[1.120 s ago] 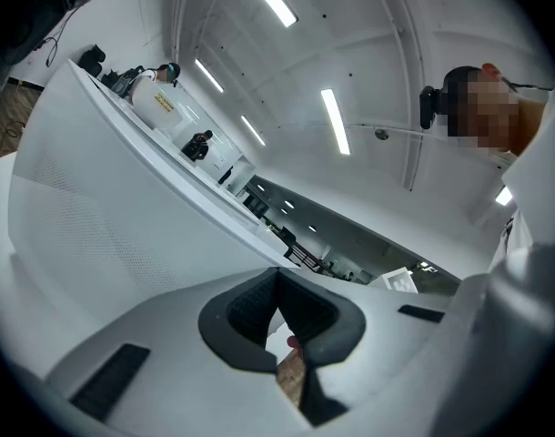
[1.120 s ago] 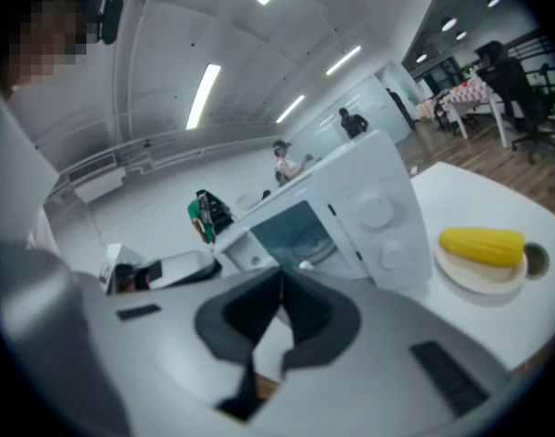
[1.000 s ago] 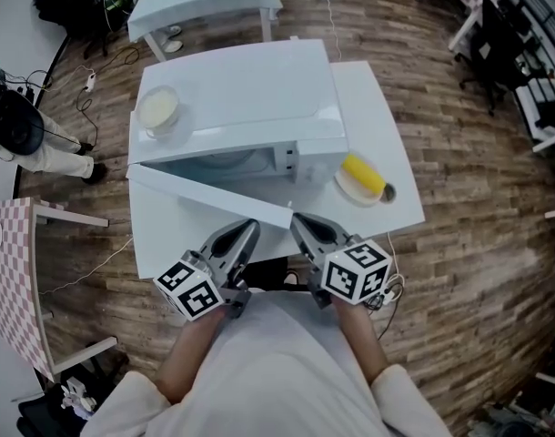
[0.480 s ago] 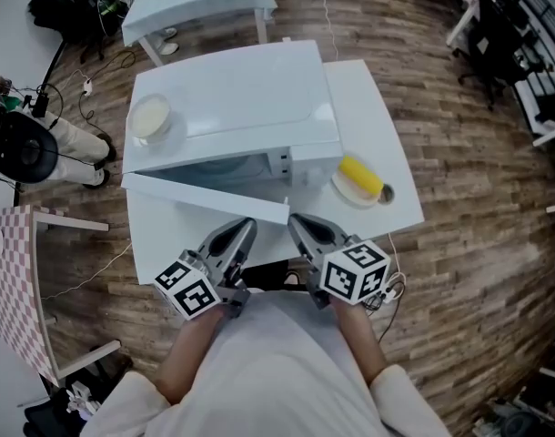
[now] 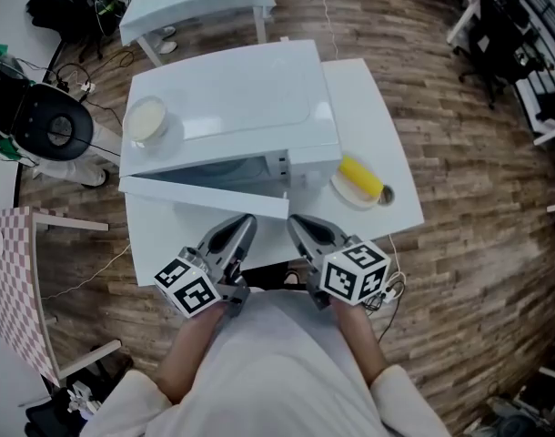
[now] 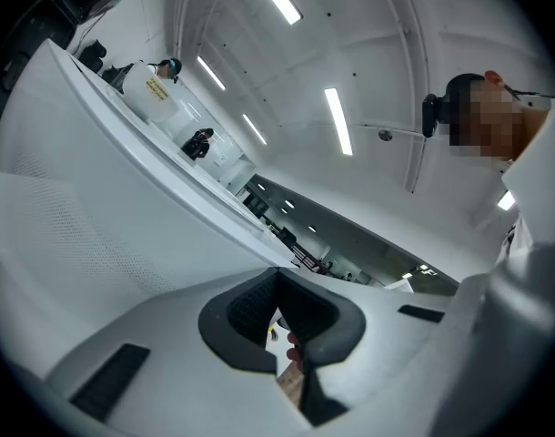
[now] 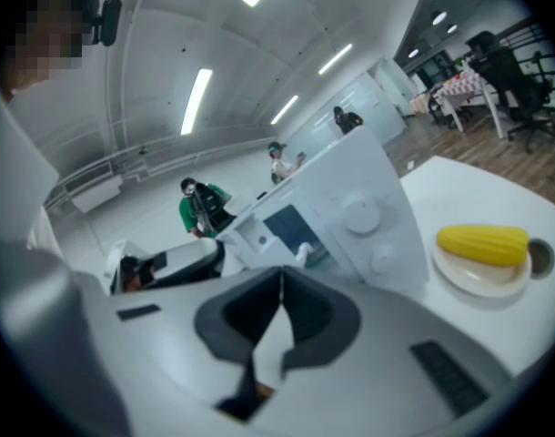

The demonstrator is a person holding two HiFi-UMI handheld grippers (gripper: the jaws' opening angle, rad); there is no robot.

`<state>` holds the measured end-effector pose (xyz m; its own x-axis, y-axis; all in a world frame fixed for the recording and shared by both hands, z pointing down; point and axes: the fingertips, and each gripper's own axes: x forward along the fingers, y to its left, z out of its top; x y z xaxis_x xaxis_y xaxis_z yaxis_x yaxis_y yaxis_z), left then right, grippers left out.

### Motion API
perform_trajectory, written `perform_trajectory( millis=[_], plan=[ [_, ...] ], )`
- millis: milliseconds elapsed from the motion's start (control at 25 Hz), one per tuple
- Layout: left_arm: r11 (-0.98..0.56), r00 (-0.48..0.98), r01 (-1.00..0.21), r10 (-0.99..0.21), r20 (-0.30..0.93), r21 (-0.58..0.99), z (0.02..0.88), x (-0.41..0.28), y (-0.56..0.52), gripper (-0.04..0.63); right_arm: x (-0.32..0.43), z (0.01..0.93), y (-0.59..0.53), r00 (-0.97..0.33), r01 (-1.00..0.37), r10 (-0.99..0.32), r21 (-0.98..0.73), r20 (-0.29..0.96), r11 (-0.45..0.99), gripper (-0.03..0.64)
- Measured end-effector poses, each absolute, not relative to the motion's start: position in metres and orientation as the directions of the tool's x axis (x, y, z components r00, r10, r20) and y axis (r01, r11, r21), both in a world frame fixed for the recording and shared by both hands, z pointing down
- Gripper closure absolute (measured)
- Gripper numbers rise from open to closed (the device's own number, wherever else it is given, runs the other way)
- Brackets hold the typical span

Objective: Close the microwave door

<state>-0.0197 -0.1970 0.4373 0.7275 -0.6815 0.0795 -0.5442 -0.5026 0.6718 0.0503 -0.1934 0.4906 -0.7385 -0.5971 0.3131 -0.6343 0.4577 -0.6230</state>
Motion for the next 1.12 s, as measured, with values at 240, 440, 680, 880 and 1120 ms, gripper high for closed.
perform_trajectory(
  millis=[240, 440, 680, 880, 1120],
  plan=[
    [-0.502, 0.728, -0.540, -0.682, 0.075, 0.676, 0.438, -0.017, -0.202, 0.577, 0.053, 0.491, -0.199, -0.735, -0.636, -0.602, -0.626, 0.312, 0.452, 0.594],
    [-0.504, 0.729, -0.541, -0.680, 0.076, 0.673, 0.437, -0.017, -0.205, 0.577, 0.053, 0.493, -0.201, -0.735, -0.636, -0.601, -0.629, 0.315, 0.447, 0.594],
    [-0.514, 0.738, -0.531, -0.672, 0.070, 0.674, 0.438, -0.014, -0.209, 0.577, 0.054, 0.493, -0.202, -0.732, -0.639, -0.603, -0.628, 0.318, 0.444, 0.594],
    [-0.518, 0.746, -0.513, -0.664, 0.056, 0.684, 0.435, -0.010, -0.211, 0.577, 0.051, 0.492, -0.200, -0.735, -0.638, -0.597, -0.626, 0.321, 0.448, 0.594],
    [-0.528, 0.753, -0.506, -0.656, 0.051, 0.682, 0.436, -0.005, -0.216, 0.577, 0.041, 0.492, -0.199, -0.749, -0.628, -0.578, -0.626, 0.325, 0.462, 0.594]
  ],
)
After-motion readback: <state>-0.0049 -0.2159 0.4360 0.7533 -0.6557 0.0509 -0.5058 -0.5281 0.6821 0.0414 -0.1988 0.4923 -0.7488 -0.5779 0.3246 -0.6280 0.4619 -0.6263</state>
